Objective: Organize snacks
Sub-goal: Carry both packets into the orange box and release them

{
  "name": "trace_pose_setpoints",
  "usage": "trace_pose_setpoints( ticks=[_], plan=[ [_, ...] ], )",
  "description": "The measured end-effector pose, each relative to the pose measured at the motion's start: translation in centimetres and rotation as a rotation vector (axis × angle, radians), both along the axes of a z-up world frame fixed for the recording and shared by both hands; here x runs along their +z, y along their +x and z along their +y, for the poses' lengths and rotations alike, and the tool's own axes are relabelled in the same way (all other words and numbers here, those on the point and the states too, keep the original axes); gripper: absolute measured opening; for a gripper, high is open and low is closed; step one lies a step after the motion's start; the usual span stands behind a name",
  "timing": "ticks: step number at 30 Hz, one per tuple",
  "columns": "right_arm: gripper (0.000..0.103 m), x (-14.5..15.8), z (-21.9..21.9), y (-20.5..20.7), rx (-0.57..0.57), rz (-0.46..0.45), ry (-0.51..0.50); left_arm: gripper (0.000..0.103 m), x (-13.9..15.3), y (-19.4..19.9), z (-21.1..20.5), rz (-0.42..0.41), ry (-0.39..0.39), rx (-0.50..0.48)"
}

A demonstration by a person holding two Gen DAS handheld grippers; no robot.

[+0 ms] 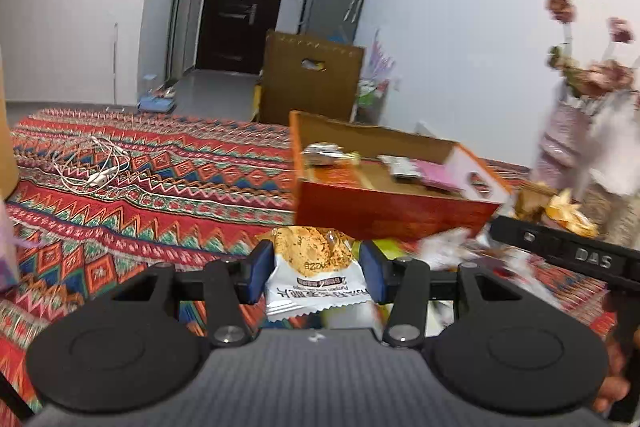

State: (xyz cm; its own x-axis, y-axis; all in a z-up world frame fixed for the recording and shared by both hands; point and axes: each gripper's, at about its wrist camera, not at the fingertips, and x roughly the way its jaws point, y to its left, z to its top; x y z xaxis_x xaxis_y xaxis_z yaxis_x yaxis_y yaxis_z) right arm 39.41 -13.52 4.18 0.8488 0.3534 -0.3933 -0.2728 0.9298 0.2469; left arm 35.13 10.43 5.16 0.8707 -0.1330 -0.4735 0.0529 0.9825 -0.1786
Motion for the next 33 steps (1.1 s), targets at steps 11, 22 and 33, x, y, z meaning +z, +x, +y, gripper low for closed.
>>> trace_pose_setpoints(
  ticks=[11, 22, 33],
  plan=[
    [0.040, -0.5, -12.3, -16.4, -0.064, 0.048, -0.071, 0.049, 1.2, -12.1, -6.4, -0.007, -0.026, -0.060],
    [0.040, 0.1, -15.1, -15.4, 0.025, 0.016, 0.017, 0.049, 3.9, -9.0, -9.1, -0.054, 0.011, -0.069],
    [0.040, 6.9, -11.4, 4.3, 0.263, 0.041, 0.059, 0.049, 7.8, 12.2, -6.3, -0.104, -0.004, -0.034]
  ],
)
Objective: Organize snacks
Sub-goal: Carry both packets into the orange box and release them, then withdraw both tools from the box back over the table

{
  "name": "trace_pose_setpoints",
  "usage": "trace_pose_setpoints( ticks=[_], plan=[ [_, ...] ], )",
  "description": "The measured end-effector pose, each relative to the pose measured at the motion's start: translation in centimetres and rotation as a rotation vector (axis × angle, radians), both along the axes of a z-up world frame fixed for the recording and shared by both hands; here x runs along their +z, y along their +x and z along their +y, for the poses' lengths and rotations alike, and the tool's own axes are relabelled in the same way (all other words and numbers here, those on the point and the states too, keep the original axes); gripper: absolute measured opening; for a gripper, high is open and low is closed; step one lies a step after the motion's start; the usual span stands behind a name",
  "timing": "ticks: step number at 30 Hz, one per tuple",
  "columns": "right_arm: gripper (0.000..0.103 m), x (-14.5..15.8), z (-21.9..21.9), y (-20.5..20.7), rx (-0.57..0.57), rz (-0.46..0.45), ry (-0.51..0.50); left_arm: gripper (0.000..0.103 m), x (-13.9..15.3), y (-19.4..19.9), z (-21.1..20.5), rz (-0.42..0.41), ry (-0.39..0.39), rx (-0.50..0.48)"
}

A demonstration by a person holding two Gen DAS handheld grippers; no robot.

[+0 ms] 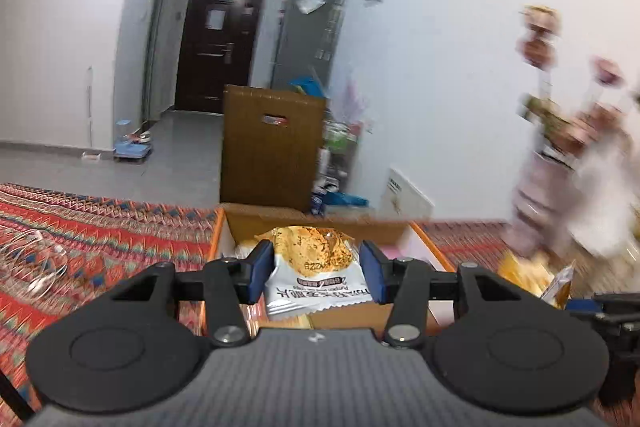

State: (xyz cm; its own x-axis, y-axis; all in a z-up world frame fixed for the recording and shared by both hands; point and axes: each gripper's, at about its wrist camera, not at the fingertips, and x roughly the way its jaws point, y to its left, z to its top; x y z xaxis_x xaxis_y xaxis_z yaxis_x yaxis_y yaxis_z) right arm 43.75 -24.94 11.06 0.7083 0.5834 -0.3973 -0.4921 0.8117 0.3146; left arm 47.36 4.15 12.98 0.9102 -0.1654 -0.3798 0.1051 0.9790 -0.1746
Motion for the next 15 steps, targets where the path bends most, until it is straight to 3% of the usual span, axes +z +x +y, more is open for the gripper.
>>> trace_pose_setpoints(
  ticks=[4, 8, 13, 15],
  plan=[
    [0.040, -0.4, 3.3, 11.8, 0.054, 0.172, 0.009, 0.049, -1.6, 9.3, 0.6, 0.057, -0.048, 0.005],
    [0.040, -3.9, 7.7, 22.5, 0.012, 0.320, -0.117, 0.049, -3.9, 16.3, 0.4, 0.138, -0.072, 0.006],
    [0.040, -8.1, 11.0, 30.5, -0.053, 0.429, -0.207, 0.049, -7.3, 21.6, -0.6, 0.206, -0.007, 0.031],
    [0.045, -9.1, 11.9, 32.2, -0.051, 0.463, -0.233, 0.064, -8.1, 22.7, -0.3, 0.229, -0.005, 0.074]
  ],
)
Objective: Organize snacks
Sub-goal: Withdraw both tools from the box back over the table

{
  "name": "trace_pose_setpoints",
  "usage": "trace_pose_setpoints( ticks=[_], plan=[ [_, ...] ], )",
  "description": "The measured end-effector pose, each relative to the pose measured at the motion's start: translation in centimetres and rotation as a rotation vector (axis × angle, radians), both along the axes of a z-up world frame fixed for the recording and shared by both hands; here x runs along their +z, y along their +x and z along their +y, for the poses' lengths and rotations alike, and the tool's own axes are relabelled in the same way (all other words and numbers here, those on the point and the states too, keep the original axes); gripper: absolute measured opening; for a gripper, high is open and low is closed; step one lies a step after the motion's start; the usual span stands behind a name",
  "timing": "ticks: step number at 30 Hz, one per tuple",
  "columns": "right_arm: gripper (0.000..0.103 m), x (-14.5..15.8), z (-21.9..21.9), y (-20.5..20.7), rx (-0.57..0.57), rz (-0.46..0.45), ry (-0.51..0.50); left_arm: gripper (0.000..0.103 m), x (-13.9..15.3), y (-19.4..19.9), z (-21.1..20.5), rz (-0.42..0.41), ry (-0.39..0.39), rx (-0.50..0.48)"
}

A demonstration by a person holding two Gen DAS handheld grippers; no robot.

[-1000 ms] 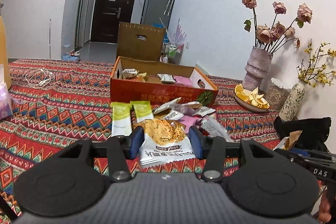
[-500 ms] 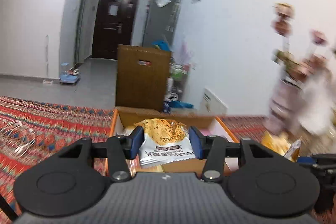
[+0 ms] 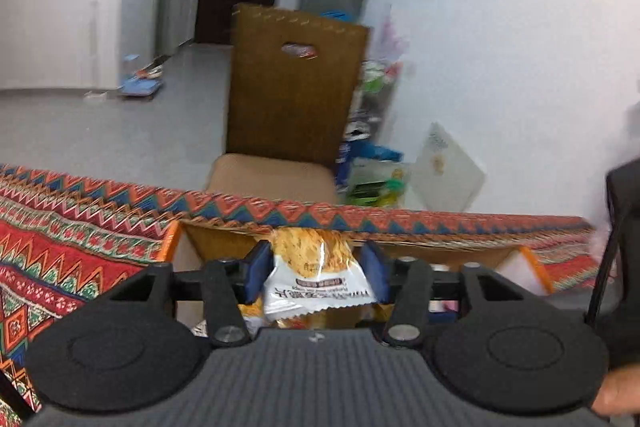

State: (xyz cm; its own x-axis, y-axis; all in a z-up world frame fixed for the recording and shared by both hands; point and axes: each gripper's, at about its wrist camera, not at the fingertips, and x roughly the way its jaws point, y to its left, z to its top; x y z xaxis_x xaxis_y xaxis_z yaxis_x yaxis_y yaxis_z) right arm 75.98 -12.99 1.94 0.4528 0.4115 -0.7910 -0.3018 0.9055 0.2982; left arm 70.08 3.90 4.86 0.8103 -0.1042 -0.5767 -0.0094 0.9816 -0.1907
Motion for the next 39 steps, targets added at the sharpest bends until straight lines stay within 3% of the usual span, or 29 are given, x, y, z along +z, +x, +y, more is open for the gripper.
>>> trace_pose_setpoints(
  ticks=[6, 10, 13, 15, 17, 19, 24, 27, 33, 39],
  plan=[
    [0.074, 0.4, 1.4, -0.7, 0.024, -0.044, -0.029, 0.071, 0.0, -0.3, 1.0, -0.020, -0.032, -0.009],
    [0.075, 3.0, 0.7, -2.4, 0.019, -0.114, -0.089, 0.071, 1.9, -2.0, 2.2, -0.034, -0.044, -0.010],
    [0.075, 5.3, -1.0, -3.9, -0.002, -0.135, -0.088, 0.072, 4.1, -4.0, 2.3, -0.042, -0.011, -0.013],
    [0.075, 7.0, -2.2, -5.6, -0.008, -0.151, -0.099, 0.079, 5.9, -5.9, 2.0, -0.043, 0.023, -0.034],
    [0.076, 8.6, -3.4, -7.8, -0.006, -0.168, -0.120, 0.087, 7.8, -8.2, 1.6, -0.046, 0.068, -0.042],
    [0.079, 10.4, -4.6, -10.2, 0.001, -0.191, -0.137, 0.087, 9.8, -10.6, 1.2, -0.059, 0.105, -0.037],
    [0.085, 14.7, -7.3, -17.3, 0.014, -0.264, -0.187, 0.093, 14.4, -17.8, 0.6, -0.080, 0.127, -0.067],
    [0.095, 16.8, -8.8, -22.2, 0.022, -0.321, -0.195, 0.100, 16.5, -23.1, -0.2, -0.117, 0.144, -0.110],
    [0.102, 18.2, -12.5, -32.4, 0.012, -0.435, -0.157, 0.103, 16.9, -34.5, -1.4, -0.188, 0.131, -0.223],
    [0.103, 16.5, -15.6, -42.5, -0.001, -0.548, -0.068, 0.103, 14.2, -42.7, -3.3, -0.238, 0.191, -0.198]
  ],
)
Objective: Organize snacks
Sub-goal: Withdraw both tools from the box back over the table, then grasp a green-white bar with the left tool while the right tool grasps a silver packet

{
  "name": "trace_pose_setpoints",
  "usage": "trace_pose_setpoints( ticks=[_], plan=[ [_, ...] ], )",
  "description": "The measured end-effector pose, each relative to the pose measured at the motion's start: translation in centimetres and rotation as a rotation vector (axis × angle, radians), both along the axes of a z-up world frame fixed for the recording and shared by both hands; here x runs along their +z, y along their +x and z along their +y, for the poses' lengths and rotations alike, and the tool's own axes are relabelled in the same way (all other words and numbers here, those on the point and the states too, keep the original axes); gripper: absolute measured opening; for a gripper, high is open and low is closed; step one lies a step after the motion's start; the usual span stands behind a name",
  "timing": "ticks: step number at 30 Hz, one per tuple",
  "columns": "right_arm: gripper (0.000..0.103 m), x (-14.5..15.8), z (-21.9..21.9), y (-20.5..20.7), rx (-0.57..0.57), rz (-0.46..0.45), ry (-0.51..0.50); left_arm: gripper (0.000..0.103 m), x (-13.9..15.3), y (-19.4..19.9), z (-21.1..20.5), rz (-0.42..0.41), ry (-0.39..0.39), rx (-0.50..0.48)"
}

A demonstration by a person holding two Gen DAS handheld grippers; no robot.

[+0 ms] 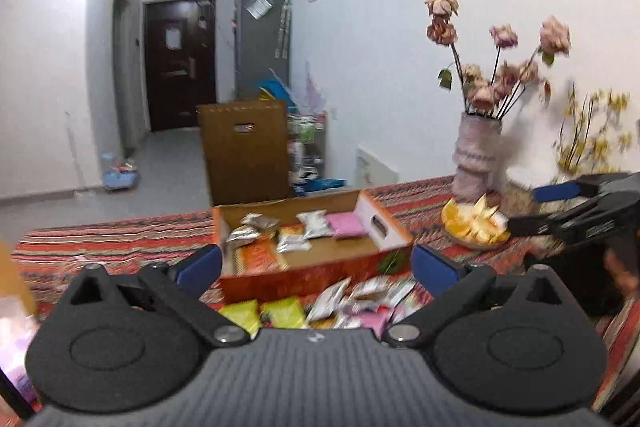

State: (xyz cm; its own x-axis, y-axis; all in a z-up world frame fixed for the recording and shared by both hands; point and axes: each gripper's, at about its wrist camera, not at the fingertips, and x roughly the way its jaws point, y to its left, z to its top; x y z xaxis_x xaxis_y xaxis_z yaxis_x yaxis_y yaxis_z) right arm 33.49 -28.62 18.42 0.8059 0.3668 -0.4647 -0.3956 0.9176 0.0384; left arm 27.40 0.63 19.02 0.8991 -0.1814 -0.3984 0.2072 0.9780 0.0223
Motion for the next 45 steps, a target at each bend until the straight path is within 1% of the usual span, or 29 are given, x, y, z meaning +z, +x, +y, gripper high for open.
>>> trace_pose_setpoints(
  ticks=[3, 4, 7, 12, 14, 17, 20, 23, 28, 31, 35, 41, 45],
  plan=[
    [0.103, -2.0, -0.8, -4.3, -0.009, -0.040, 0.014, 0.103, -2.0, -3.7, -0.2, -0.043, 0.001, 0.009],
    [0.103, -2.8, -1.0, -5.7, -0.018, -0.054, 0.007, 0.103, -2.8, -5.0, -0.4, -0.050, -0.012, 0.003],
    [0.103, -5.4, -1.3, -9.1, -0.033, -0.077, 0.004, 0.103, -5.0, -8.0, -0.3, -0.034, -0.072, -0.010],
    [0.103, -10.1, -1.9, -13.2, -0.034, -0.010, 0.072, 0.103, -8.3, -11.9, 0.5, 0.009, -0.102, 0.053],
    [0.103, -12.1, -1.8, -14.8, -0.061, 0.018, 0.067, 0.103, -9.6, -12.6, 0.7, 0.044, -0.108, 0.068],
    [0.103, -14.9, -1.7, -17.1, -0.095, 0.039, 0.034, 0.103, -11.6, -13.1, 0.8, 0.093, -0.073, 0.092],
    [0.103, -16.7, -1.7, -17.8, -0.093, 0.103, 0.027, 0.103, -13.1, -12.2, 0.8, 0.135, -0.048, 0.102],
    [0.103, -17.3, -1.2, -17.6, -0.070, 0.121, 0.024, 0.103, -13.9, -10.6, 0.5, 0.164, -0.037, 0.126],
    [0.103, -16.8, 0.3, -16.1, -0.039, 0.096, 0.018, 0.103, -14.8, -8.8, 0.5, 0.178, -0.047, 0.114],
    [0.103, -16.7, 1.1, -14.4, -0.039, 0.094, 0.010, 0.103, -15.1, -7.5, 0.8, 0.192, -0.041, 0.116],
    [0.101, -16.6, 2.1, -11.5, -0.057, 0.105, 0.002, 0.103, -15.3, -4.7, 2.0, 0.199, -0.046, 0.142],
    [0.099, -16.5, 3.4, -5.8, -0.082, 0.107, 0.007, 0.103, -15.2, 1.6, 3.6, 0.172, -0.039, 0.190],
    [0.094, -16.9, 4.3, -1.2, -0.095, 0.106, 0.026, 0.103, -16.2, 6.9, 4.5, 0.186, -0.032, 0.180]
  ],
)
